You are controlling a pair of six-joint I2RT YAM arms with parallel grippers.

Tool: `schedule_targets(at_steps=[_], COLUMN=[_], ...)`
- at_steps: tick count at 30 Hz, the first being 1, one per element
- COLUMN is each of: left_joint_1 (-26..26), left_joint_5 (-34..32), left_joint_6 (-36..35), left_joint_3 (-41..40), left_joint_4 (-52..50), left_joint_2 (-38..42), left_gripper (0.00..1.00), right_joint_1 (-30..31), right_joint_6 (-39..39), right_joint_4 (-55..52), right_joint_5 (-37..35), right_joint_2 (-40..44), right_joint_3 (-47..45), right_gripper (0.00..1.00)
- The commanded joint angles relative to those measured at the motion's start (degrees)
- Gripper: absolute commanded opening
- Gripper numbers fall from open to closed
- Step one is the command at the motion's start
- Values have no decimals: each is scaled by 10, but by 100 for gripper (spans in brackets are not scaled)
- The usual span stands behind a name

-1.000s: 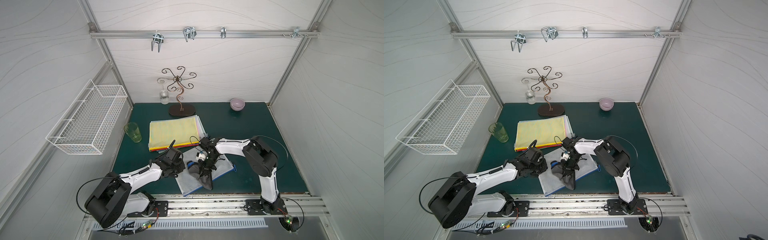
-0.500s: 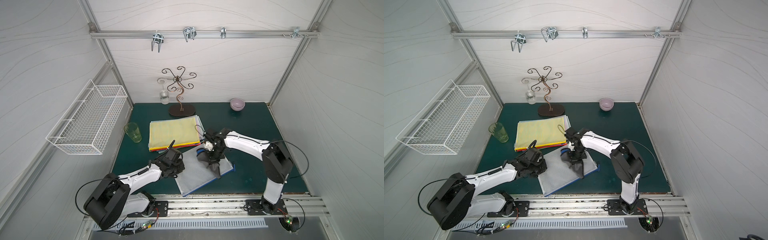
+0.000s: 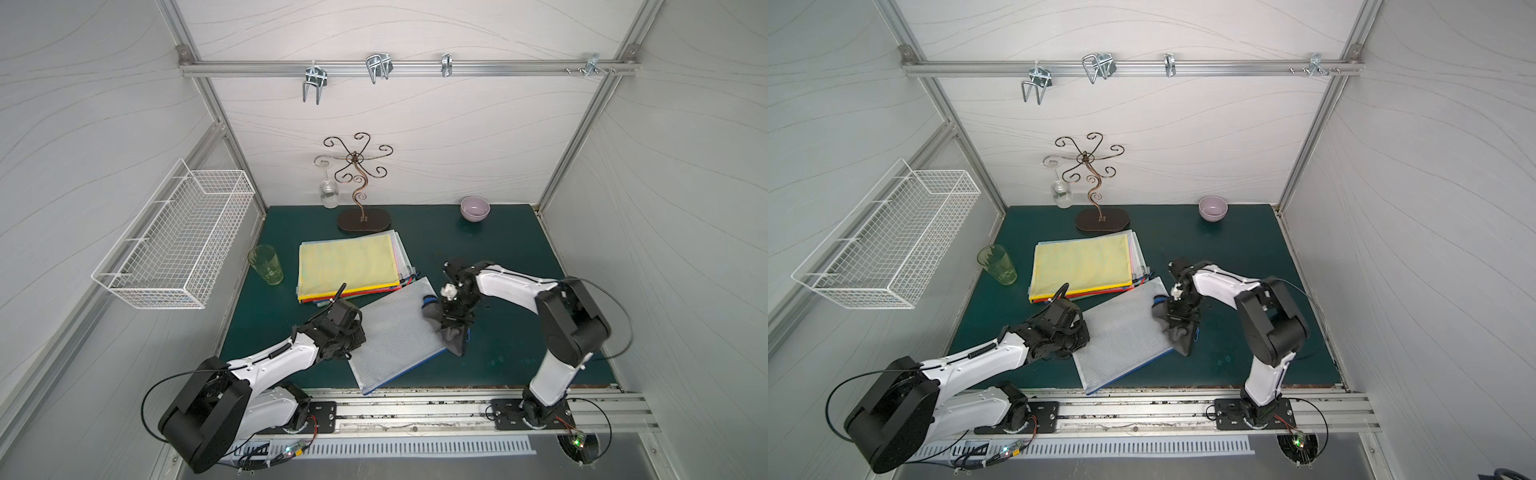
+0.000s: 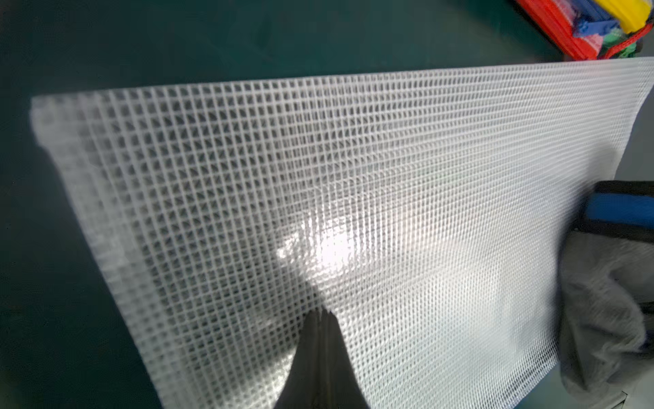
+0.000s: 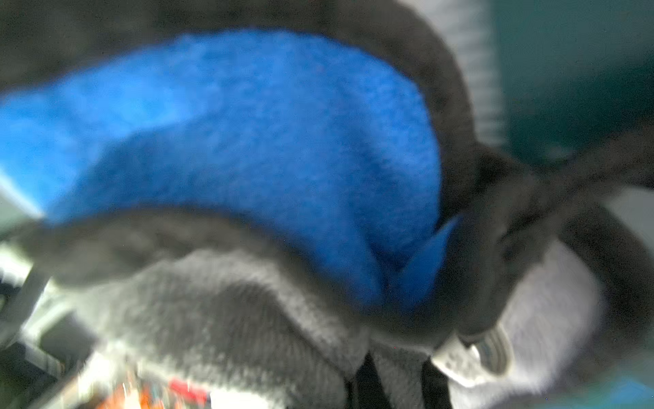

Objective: Wipe the document bag
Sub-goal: Wipe the dirt from the document bag, then place the cleaning item at the center of the board.

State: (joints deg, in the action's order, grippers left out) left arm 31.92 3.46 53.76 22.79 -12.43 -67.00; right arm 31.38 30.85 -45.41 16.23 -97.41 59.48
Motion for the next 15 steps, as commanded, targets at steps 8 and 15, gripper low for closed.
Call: schedule_targets(at_steps=[8, 15], left_joint_1=[-16, -19], left_joint_5=[-19, -6], left_joint_6=[-24, -42], left_joint_3=[12, 36], left_joint_4=[-56, -57], left_joint_2=[-42, -41], left_gripper=[0, 0], right_joint_1=[-94, -113], right_joint_6=[158, 119], right_joint_4=[-132, -97], right_joint_5=[-222, -134], right_joint_2=[220, 234], right_joint_3=[-129, -161], right_gripper=[0, 52])
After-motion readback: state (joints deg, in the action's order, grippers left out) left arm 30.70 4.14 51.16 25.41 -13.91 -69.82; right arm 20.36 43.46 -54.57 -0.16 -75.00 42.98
